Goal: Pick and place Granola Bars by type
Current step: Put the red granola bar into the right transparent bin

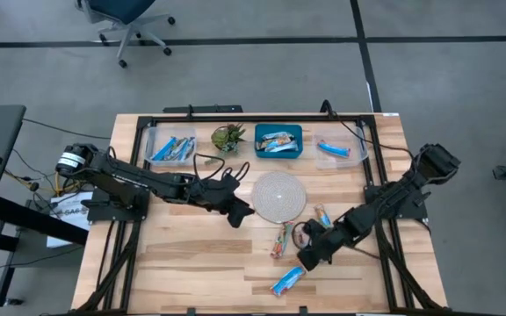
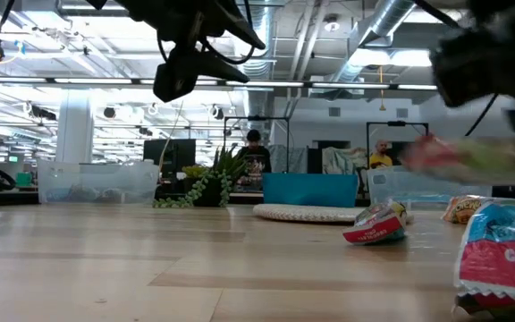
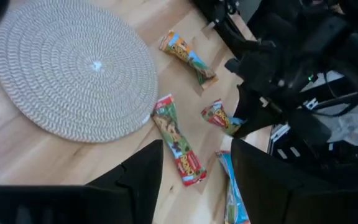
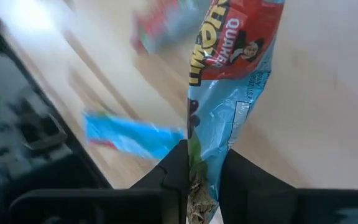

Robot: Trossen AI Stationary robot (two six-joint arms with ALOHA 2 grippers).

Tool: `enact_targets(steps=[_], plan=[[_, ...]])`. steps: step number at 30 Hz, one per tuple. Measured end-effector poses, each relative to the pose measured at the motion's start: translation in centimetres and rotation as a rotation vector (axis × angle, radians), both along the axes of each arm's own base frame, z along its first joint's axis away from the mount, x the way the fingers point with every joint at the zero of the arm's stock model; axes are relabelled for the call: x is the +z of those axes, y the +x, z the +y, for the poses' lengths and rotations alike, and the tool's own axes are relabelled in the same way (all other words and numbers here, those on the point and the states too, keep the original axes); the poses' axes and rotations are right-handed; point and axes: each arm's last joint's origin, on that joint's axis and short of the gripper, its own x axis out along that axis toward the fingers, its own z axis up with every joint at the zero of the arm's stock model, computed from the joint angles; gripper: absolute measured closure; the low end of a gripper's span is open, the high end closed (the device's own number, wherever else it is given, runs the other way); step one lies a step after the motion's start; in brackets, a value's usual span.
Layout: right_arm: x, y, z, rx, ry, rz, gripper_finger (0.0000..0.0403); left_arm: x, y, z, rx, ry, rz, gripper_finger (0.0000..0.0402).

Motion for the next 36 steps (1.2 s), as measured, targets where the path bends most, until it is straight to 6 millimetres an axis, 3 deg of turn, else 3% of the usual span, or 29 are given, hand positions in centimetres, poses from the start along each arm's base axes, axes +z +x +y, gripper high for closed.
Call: enact_targets(steps=[6,17,26,36], plan=[[3.3,-0.2,-4.0,-0.101,-0.121,-0.101,0.0355,0.0,0.0,0.0,-0.005,0.002,-0.001,0.0218],[8.9,-4.6,-12.7,-0.306,-0.335,-0.158,0.0355,0.0,0.0,0.0,-0.007,0.007,0.002,0.0219],[9.8,-7.4,-18.3,-0.481,-0.457,-0.079,0.0355,-0.1,0.0,0.0,-0.007,0.008,0.007,0.0219],[9.2,-8.4,-23.4,-0.642,-0.555,0.054,0.0355,-0.1,0.0,0.0,-0.009,0.017,0.007,0.0219]])
